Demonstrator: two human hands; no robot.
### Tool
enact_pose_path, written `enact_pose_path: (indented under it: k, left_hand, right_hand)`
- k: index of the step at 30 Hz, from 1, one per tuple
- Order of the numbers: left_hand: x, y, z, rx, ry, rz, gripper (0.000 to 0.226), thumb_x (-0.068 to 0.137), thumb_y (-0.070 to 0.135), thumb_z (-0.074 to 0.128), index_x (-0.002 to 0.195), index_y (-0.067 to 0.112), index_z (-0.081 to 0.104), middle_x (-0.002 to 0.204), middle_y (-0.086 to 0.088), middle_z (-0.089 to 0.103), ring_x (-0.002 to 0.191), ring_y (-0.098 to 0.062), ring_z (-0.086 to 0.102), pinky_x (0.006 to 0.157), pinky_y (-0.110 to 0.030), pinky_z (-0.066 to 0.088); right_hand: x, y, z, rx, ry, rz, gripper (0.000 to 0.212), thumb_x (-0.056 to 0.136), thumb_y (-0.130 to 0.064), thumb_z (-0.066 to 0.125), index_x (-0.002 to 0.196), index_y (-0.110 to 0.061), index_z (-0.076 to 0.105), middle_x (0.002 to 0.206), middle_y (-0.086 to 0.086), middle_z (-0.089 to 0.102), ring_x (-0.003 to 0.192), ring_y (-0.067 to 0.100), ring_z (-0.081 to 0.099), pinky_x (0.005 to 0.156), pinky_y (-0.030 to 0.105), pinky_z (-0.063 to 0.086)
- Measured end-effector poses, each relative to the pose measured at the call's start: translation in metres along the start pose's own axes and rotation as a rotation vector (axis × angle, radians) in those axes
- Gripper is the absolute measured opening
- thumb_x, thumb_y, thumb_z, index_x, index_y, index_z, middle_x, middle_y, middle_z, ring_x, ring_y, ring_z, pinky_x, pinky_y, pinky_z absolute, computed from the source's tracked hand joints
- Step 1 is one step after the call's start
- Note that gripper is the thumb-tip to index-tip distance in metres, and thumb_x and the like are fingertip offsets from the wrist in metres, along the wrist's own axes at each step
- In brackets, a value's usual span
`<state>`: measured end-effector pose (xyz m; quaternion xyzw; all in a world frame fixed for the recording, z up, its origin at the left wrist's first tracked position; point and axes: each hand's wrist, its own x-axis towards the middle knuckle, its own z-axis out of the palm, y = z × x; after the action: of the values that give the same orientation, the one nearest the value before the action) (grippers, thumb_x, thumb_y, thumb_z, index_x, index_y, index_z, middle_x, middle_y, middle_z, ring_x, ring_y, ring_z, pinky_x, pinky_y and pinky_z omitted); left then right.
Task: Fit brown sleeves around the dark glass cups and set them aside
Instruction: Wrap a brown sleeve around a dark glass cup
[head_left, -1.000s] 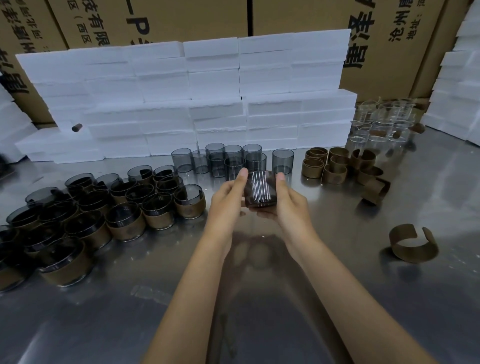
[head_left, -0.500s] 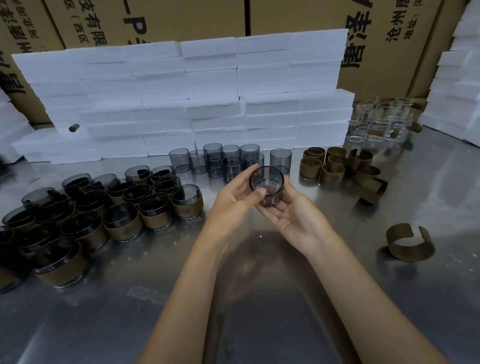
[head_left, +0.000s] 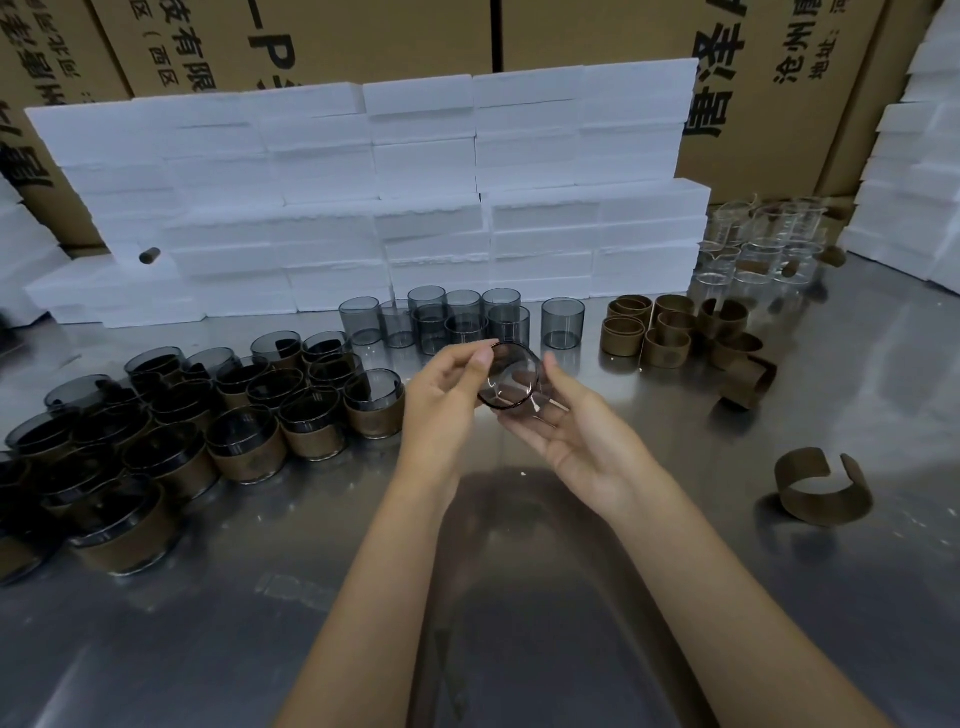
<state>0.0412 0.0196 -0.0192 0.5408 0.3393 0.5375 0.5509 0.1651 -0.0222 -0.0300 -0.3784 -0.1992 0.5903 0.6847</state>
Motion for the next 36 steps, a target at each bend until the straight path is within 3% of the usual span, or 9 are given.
enact_pose_path:
  k: [4,9,13,16,21,24,28,32,36]
  left_hand:
    - [0.000,-0.001,0.006,-0.018,-0.119,-0.065,0.033,0.104,0.003,0.051,0.128,0.019,0.066,0.126,-0.003,0.071,0.123,-0.016,0.065,0.108,-0.028,0.049]
    - [-0.003,-0.014,0.014,0.141,-0.148,0.037,0.055,0.084,0.016,0.083,0.130,0.030,0.056,0.110,0.025,0.070,0.112,0.004,0.064,0.095,-0.015,0.050]
    - [0.003,-0.010,0.012,-0.192,-0.001,-0.129,0.036,0.096,0.026,0.069,0.127,0.007,0.067,0.114,-0.006,0.076,0.109,-0.020,0.071,0.101,-0.039,0.055]
    - [0.005,-0.009,0.009,-0.394,-0.059,-0.271,0.048,0.104,0.039,0.053,0.124,-0.002,0.067,0.113,-0.019,0.075,0.104,-0.029,0.072,0.093,-0.038,0.060]
    - [0.001,-0.008,0.012,-0.520,-0.131,-0.386,0.051,0.107,0.045,0.044,0.121,0.001,0.067,0.106,-0.017,0.076,0.099,-0.027,0.074,0.082,-0.034,0.063]
    - [0.001,-0.009,0.011,-0.503,-0.132,-0.352,0.055,0.100,0.043,0.059,0.140,0.005,0.053,0.109,-0.017,0.073,0.097,-0.028,0.073,0.079,-0.037,0.062]
    - [0.002,-0.011,0.010,-0.452,-0.123,-0.284,0.054,0.082,0.032,0.076,0.131,0.027,0.055,0.099,-0.009,0.072,0.087,-0.029,0.073,0.067,-0.036,0.060]
    - [0.002,-0.014,0.007,-0.437,-0.078,-0.344,0.031,0.096,0.037,0.066,0.122,0.023,0.058,0.108,-0.015,0.069,0.081,-0.035,0.074,0.055,-0.028,0.056]
    - [0.001,-0.009,0.004,-0.503,-0.092,-0.492,0.044,0.089,0.036,0.074,0.126,0.016,0.059,0.094,-0.015,0.075,0.075,-0.034,0.075,0.054,-0.029,0.058]
  right_hand:
    - [0.001,-0.003,-0.004,0.080,0.041,0.029,0.037,0.103,-0.032,0.057,0.121,0.001,0.064,0.107,0.023,0.076,0.112,0.037,0.070,0.082,0.038,0.062]
    - [0.003,0.000,-0.002,-0.050,0.071,-0.035,0.035,0.105,-0.037,0.053,0.108,-0.007,0.070,0.095,0.012,0.078,0.086,0.019,0.076,0.073,0.030,0.062]
    - [0.000,-0.001,0.003,-0.302,0.132,-0.117,0.036,0.098,-0.055,0.055,0.111,-0.026,0.071,0.093,-0.002,0.074,0.086,0.015,0.068,0.072,0.028,0.054]
    - [-0.003,0.004,0.007,-0.532,0.096,-0.245,0.042,0.088,-0.067,0.061,0.116,-0.037,0.069,0.108,-0.010,0.074,0.101,0.008,0.068,0.078,0.028,0.051]
    - [-0.005,0.010,0.009,-0.624,0.067,-0.332,0.023,0.098,-0.058,0.054,0.103,-0.043,0.071,0.098,-0.015,0.077,0.096,0.010,0.072,0.084,0.037,0.060]
    - [-0.002,0.009,0.003,-0.648,0.093,-0.371,0.029,0.105,-0.050,0.046,0.092,-0.043,0.071,0.088,-0.017,0.077,0.083,0.002,0.071,0.078,0.028,0.057]
    - [0.007,0.015,-0.005,-0.704,0.128,-0.371,0.037,0.107,-0.047,0.041,0.093,-0.037,0.074,0.077,-0.019,0.074,0.073,-0.005,0.066,0.070,0.016,0.052]
    - [0.033,0.000,-0.026,-0.829,0.430,-0.428,0.033,0.108,-0.030,0.041,0.128,-0.020,0.066,0.124,0.008,0.064,0.118,0.029,0.061,0.106,0.042,0.046]
    - [0.059,-0.040,-0.050,-1.202,0.624,-0.274,0.052,0.099,-0.022,0.050,0.149,-0.014,0.040,0.141,0.019,0.055,0.130,0.040,0.050,0.107,0.043,0.040]
